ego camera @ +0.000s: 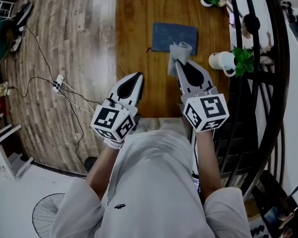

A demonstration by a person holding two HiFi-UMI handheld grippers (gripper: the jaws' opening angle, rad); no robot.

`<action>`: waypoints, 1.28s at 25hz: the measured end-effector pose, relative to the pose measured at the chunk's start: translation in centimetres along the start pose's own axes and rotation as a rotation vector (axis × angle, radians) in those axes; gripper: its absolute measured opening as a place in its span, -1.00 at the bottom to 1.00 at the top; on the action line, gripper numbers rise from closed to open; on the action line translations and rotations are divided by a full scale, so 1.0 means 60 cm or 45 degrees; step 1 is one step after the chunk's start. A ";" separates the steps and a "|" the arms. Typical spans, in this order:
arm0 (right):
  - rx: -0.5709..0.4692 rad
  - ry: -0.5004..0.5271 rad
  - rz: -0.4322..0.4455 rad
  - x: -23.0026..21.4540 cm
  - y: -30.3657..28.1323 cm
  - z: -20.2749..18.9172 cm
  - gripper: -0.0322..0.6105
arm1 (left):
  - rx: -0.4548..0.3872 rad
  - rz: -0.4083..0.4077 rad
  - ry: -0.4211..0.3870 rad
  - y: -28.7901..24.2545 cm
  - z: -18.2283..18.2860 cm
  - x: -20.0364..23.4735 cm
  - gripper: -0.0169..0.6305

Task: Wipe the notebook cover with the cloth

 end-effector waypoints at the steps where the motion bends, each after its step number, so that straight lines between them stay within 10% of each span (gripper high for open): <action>1: -0.006 0.006 0.000 0.003 0.008 0.002 -0.79 | -0.010 -0.002 -0.001 0.005 0.004 -0.003 -0.90; 32: -0.344 0.263 -0.147 0.034 0.282 0.116 -0.79 | -0.275 -0.125 -0.142 0.124 0.114 -0.154 -0.90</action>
Point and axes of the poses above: the fingertips, and each gripper's own axes: y backward along the fingers, x to its left, z out of its top, the point moved 9 cm from there along y, backward along the fingers, and after that the axes turned 3 degrees about y, right-handed, at the moved point
